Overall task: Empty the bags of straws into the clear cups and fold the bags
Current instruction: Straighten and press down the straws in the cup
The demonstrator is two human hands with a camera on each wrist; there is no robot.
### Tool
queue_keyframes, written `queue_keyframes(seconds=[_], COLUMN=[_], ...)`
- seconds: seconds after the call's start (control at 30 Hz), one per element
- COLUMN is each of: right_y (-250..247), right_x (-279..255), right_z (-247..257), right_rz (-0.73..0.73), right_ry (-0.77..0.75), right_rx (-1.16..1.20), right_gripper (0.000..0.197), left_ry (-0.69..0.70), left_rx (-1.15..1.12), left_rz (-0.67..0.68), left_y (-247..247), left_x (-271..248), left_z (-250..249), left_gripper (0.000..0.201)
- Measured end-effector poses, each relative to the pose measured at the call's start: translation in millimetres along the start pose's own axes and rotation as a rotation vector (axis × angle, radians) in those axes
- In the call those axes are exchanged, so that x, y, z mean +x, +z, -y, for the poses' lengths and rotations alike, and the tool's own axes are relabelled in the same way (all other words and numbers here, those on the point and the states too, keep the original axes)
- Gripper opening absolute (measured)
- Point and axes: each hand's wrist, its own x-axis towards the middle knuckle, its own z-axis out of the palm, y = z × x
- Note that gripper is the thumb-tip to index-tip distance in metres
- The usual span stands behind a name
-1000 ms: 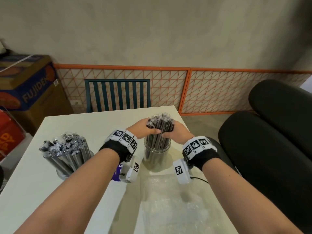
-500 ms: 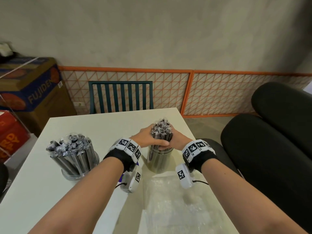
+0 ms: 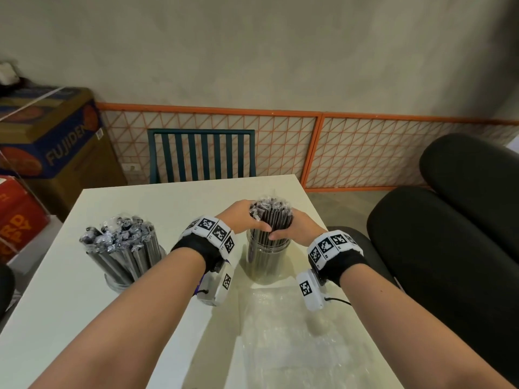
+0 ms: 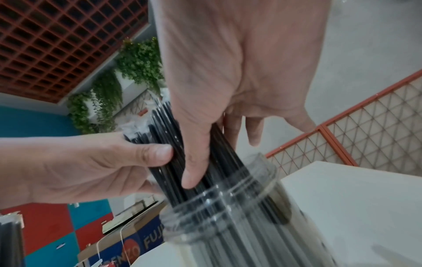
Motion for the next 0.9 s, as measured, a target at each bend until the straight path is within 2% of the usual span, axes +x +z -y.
queue_keyframes(seconds=[0.1, 0.27, 0.4, 0.47, 0.57, 0.63, 0.7, 0.8, 0.9], right_y=[8, 7, 13, 13, 5, -4, -15, -24, -21], right_x=[1, 1, 5, 4, 0, 1, 1, 2, 2], right_z=[-6, -2, -11, -10, -2, 1, 5, 6, 2], right_rz=[0.001, -0.044, -0.011, -0.013, -0.072, -0.096, -0.072, 0.036, 0.106], right_ry=[0.042, -0.026, -0.034, -0.029, -0.009, -0.015, -0.041, -0.038, -0.044], right_rx=[0.012, 0.169, 0.186, 0.163, 0.14, 0.141, 0.09, -0.042, -0.124], right_gripper=[0.077, 0.085, 0.105, 0.097, 0.065, 0.056, 0.053, 0.049, 0.053], left_ry=[-0.003, -0.01, 0.024, 0.025, 0.038, 0.066, 0.08, 0.007, -0.098], left_rx=[-0.042, -0.392, -0.47, -0.43, -0.313, -0.282, -0.219, -0.016, 0.175], left_rz=[-0.025, -0.161, -0.15, -0.141, -0.116, -0.104, -0.049, 0.09, 0.135], left_y=[4, 19, 32, 30, 22, 13, 0, -9, -4], left_x=[-1, -11, -14, -12, -8, -7, -6, -2, -1], left_z=[4, 7, 10, 9, 4, -1, -7, -8, -2], left_gripper=[0.064, 0.094, 0.096, 0.086, 0.062, 0.056, 0.056, 0.058, 0.075])
